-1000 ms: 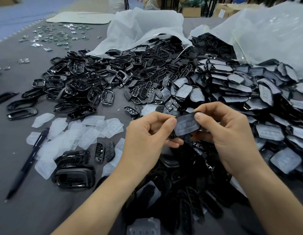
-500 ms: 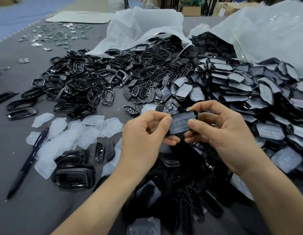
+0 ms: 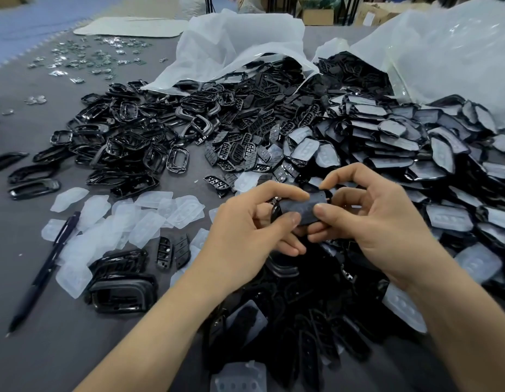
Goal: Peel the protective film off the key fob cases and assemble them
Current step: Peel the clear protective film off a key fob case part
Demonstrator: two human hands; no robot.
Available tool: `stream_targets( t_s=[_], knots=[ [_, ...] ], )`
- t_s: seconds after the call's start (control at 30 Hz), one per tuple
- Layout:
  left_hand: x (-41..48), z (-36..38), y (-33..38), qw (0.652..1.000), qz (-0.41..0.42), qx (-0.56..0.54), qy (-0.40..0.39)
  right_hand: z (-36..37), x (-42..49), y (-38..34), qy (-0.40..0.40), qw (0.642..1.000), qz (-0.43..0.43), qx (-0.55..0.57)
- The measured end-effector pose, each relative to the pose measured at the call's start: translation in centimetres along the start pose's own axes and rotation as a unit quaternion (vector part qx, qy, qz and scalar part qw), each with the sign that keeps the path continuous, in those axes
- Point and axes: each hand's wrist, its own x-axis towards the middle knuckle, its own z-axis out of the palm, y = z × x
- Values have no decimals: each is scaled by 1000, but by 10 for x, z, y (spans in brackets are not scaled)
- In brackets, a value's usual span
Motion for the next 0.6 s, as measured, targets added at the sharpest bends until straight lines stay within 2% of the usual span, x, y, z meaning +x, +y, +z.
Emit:
stream_targets(
  t_s=[0.33,0.5,0.6],
  knots=[
    [-3,-3,7,996,-61,-41,-56,-6,-1,-2,6,999,10,-36],
    [-2,-4,9,994,-82,-76,-7,-10,0,-4,24,999,2,-43],
    [-1,-2,7,995,-80,-60,0,-9,-1,-5,23,999,-5,-43]
  ],
)
